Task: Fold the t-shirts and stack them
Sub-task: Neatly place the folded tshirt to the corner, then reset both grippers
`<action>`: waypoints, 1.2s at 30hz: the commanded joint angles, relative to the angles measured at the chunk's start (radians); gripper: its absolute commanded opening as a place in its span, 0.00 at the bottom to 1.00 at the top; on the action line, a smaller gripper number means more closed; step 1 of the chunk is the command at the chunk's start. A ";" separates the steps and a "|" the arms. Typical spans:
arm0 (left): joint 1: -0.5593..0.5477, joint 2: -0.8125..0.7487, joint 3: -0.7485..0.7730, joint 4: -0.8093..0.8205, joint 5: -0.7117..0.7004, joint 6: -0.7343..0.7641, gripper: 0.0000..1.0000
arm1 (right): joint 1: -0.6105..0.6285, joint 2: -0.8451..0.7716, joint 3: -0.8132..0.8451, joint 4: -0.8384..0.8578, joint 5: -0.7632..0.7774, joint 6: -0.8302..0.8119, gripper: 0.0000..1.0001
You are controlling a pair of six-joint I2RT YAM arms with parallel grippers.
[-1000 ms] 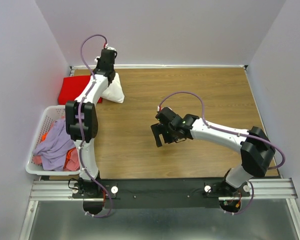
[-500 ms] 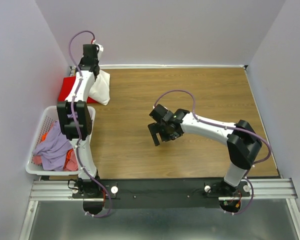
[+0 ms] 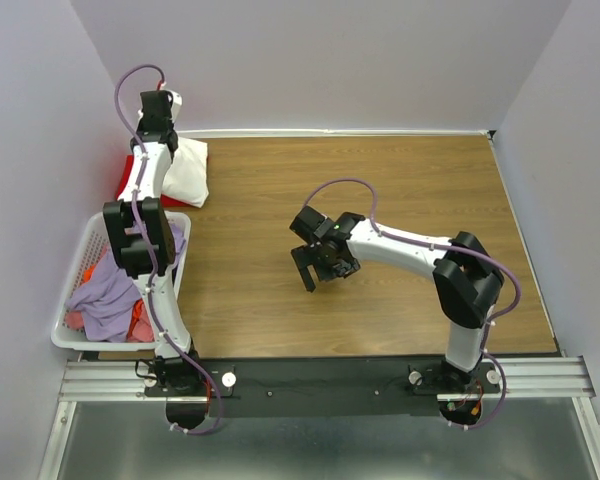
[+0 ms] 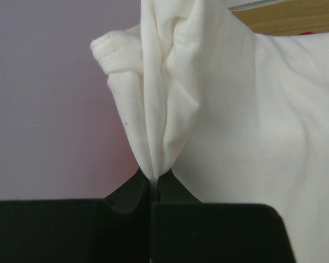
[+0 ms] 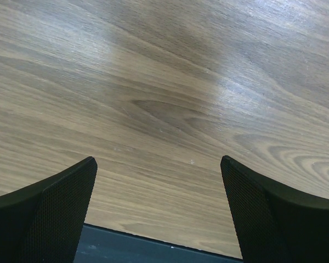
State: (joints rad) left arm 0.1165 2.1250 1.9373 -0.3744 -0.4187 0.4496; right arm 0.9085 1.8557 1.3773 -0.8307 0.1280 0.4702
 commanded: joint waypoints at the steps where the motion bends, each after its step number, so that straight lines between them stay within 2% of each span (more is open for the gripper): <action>1: 0.020 0.056 -0.003 0.097 -0.063 0.029 0.00 | -0.005 0.033 0.039 -0.045 0.010 -0.002 1.00; 16: 0.064 0.138 0.003 0.204 -0.250 0.063 0.01 | -0.005 0.122 0.115 -0.070 -0.018 -0.019 1.00; 18: 0.064 0.145 0.005 0.224 -0.265 0.069 0.12 | -0.007 0.131 0.123 -0.071 -0.019 -0.022 1.00; 19: 0.064 0.147 0.006 0.229 -0.269 0.070 0.23 | -0.008 0.135 0.126 -0.073 -0.018 -0.025 0.99; 20: 0.064 0.148 0.006 0.236 -0.269 0.072 0.47 | -0.008 0.141 0.132 -0.076 -0.016 -0.025 0.99; 22: 0.064 0.144 0.008 0.236 -0.252 0.057 0.64 | -0.010 0.149 0.138 -0.079 -0.016 -0.028 0.99; 23: 0.063 0.133 0.011 0.235 -0.244 0.049 0.77 | -0.011 0.152 0.141 -0.082 -0.016 -0.027 1.00; 24: 0.063 0.127 0.014 0.235 -0.223 0.040 0.81 | -0.011 0.158 0.149 -0.082 -0.016 -0.028 1.00; 26: 0.060 0.101 0.012 0.235 -0.195 0.015 0.86 | -0.013 0.161 0.157 -0.082 -0.014 -0.030 1.00; 31: 0.031 0.029 0.009 0.227 -0.099 -0.067 0.86 | -0.036 0.145 0.155 -0.084 0.031 -0.018 0.99; 35: -0.018 -0.087 0.008 0.200 0.013 -0.208 0.87 | -0.106 0.093 0.132 -0.081 0.102 0.005 1.00; 36: -0.031 -0.111 0.000 0.190 0.046 -0.282 0.87 | -0.127 0.076 0.128 -0.079 0.114 0.007 0.99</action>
State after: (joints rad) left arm 0.1360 2.1780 1.9308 -0.1886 -0.5102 0.3576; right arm 0.8543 1.9987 1.5093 -0.8917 0.1478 0.4534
